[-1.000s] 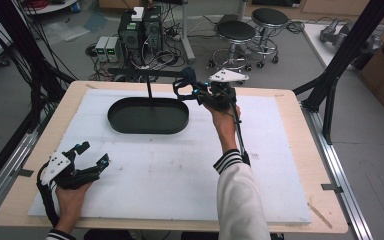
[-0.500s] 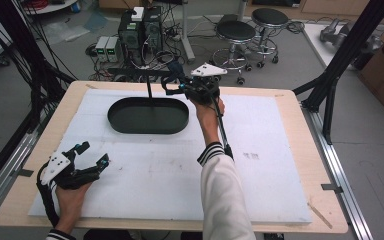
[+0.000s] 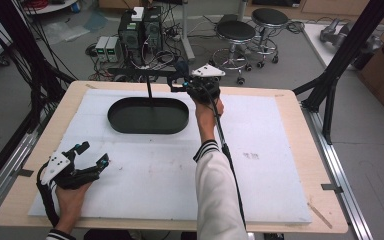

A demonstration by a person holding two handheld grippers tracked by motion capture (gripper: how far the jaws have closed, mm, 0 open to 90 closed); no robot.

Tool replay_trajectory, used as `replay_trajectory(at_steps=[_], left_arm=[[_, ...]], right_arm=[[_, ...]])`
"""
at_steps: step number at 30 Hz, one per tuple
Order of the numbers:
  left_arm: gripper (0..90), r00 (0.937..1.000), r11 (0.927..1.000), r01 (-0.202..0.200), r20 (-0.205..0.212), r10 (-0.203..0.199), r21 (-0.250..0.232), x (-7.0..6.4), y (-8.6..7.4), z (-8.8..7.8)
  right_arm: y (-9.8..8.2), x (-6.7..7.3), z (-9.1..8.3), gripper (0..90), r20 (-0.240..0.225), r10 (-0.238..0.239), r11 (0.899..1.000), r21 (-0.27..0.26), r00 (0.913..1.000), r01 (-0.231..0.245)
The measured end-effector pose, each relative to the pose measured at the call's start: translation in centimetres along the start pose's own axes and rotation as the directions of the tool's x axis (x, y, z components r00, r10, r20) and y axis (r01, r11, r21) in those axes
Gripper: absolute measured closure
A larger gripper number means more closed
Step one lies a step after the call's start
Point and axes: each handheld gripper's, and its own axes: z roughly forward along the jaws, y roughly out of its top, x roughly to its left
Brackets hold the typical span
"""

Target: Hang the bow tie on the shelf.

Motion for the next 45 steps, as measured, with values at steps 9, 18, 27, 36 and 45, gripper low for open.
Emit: replay_trajectory(at_steps=[9,18,27,36,45], left_arm=[[15.2,1.0000,1.0000,0.000,0.000,0.000,0.000,0.0,0.0,0.0],[15.2,1.0000,1.0000,0.000,0.000,0.000,0.000,0.0,0.0,0.0],[15.2,1.0000,1.0000,-0.002,0.001,0.002,0.003,0.0,0.0,0.0],[15.2,1.0000,1.0000,-0.002,0.000,0.002,0.001,0.0,0.0,0.0],[15.2,1.0000,1.0000,-0.003,0.000,0.003,0.002,0.0,0.0,0.0]], right_arm=[[-0.4,-0.1,1.4,74.8,0.029,0.013,1.000,0.018,0.9995,-0.014],[-0.9,-0.2,1.9,74.6,0.028,0.029,0.999,0.039,0.9992,-0.030],[-1.6,-0.2,2.3,73.7,0.015,0.047,0.995,0.086,0.9988,-0.048],[-2.0,-0.2,2.6,73.2,-0.026,0.073,0.987,0.144,0.9970,-0.069],[-2.5,-0.1,3.0,64.3,-0.066,0.077,0.974,0.217,0.9948,-0.061]])
